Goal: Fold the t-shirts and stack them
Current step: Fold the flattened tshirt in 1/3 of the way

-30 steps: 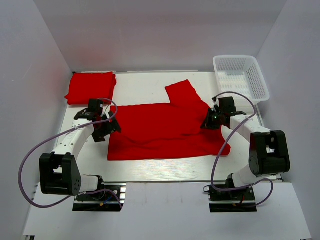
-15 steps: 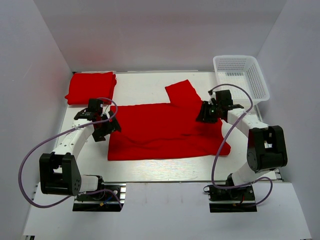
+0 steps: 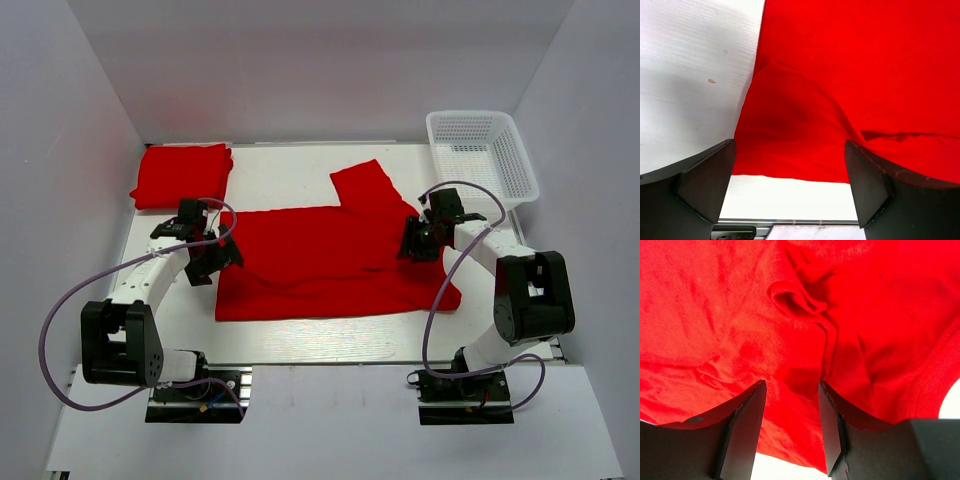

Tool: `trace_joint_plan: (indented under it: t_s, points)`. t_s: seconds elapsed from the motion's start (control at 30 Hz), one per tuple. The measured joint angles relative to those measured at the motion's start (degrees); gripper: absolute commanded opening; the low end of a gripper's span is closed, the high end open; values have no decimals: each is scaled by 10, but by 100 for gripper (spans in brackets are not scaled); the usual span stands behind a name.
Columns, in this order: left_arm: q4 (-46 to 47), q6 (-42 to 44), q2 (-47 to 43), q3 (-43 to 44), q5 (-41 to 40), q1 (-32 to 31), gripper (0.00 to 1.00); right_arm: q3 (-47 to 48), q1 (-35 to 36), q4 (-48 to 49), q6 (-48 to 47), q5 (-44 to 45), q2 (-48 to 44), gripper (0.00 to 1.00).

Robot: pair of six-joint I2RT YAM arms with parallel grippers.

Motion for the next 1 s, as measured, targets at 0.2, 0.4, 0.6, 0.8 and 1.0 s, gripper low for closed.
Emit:
trace_joint_plan:
  t_s: [0.2, 0.4, 0.6, 0.8, 1.0]
  points:
    - [3, 1, 0, 0, 1, 0, 100, 0, 2, -3, -2, 0, 8, 52]
    - [5, 1, 3, 0, 1, 0, 100, 0, 3, -2, -4, -1, 24, 51]
    - [5, 1, 12, 0, 2, 0, 100, -5, 6, 5, -2, -6, 28, 8]
    - [9, 1, 16, 0, 4, 0, 100, -5, 7, 13, -2, -16, 29, 0]
    - [9, 5, 16, 0, 4, 0, 100, 0, 7, 18, -5, -40, 28, 0]
